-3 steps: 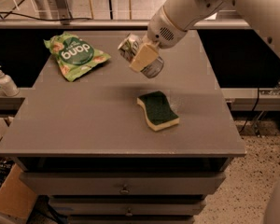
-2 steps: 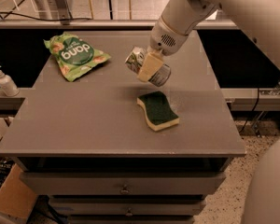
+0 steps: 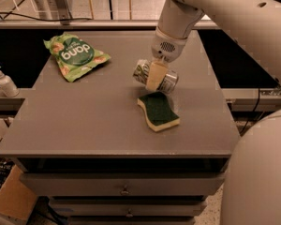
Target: Knock 7up can over
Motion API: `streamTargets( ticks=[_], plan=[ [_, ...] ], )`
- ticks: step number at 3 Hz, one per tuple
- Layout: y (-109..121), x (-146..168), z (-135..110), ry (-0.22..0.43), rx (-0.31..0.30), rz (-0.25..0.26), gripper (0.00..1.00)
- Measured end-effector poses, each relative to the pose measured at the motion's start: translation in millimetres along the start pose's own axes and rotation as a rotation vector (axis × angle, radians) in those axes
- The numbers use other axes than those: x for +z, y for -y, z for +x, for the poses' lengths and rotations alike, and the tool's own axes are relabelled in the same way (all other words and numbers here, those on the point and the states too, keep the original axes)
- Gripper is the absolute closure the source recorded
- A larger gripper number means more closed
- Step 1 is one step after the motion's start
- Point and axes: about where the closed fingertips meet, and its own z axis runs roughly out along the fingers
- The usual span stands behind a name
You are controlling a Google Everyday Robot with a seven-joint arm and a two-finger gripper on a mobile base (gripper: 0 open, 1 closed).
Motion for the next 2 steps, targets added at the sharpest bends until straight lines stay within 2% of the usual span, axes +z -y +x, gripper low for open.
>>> streamTargets(
  ticks=[1, 2],
  plan=[
    [3.8, 4.9, 10.1, -0.043, 0.024, 0.011, 1.00],
    [8.5, 7.5, 14.5, -0.068, 0.049, 0.032, 0.81]
  ],
)
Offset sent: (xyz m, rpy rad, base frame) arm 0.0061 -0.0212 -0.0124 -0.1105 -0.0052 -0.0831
